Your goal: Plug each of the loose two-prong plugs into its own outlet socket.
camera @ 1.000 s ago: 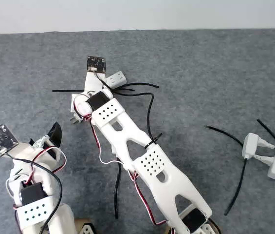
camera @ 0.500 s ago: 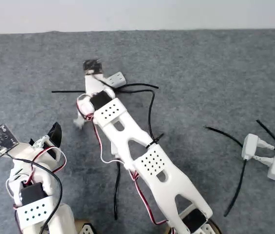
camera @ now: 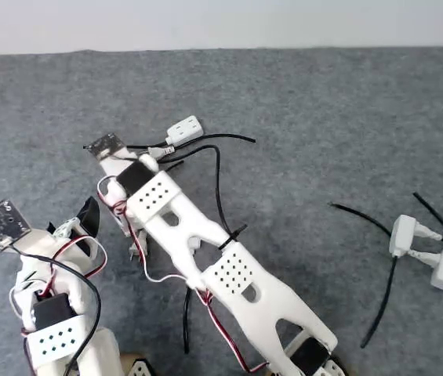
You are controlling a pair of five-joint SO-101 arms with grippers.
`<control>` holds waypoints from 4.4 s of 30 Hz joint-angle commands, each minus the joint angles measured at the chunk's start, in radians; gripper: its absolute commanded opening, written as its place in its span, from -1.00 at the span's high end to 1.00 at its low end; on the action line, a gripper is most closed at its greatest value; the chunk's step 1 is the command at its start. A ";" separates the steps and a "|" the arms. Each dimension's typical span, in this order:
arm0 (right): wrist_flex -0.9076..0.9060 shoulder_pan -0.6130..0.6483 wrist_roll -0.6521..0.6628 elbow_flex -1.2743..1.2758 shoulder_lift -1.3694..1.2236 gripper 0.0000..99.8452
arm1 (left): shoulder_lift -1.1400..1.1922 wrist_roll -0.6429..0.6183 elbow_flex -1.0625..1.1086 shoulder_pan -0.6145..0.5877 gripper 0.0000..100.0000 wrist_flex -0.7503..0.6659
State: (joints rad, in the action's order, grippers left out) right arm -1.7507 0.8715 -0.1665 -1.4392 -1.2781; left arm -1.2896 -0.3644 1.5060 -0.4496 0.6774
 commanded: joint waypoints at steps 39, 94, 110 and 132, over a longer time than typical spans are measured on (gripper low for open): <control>0.008 0.068 -0.281 0.215 0.148 0.80 | -0.014 0.011 -0.071 -0.235 0.38 -0.098; -0.045 -0.163 -0.066 0.908 0.986 0.98 | -0.012 0.015 -0.056 -0.196 0.38 -0.097; 0.530 -0.705 0.262 2.081 1.618 0.98 | -0.009 0.017 -0.053 -0.173 0.38 -0.097; 0.636 -0.875 0.376 2.031 1.411 0.81 | -0.012 0.017 -0.045 -0.173 0.38 -0.097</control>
State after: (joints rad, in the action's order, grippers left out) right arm -1.0879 0.0046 0.2447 0.6490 0.0829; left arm -1.2896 -0.3567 1.4968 -0.6276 0.6084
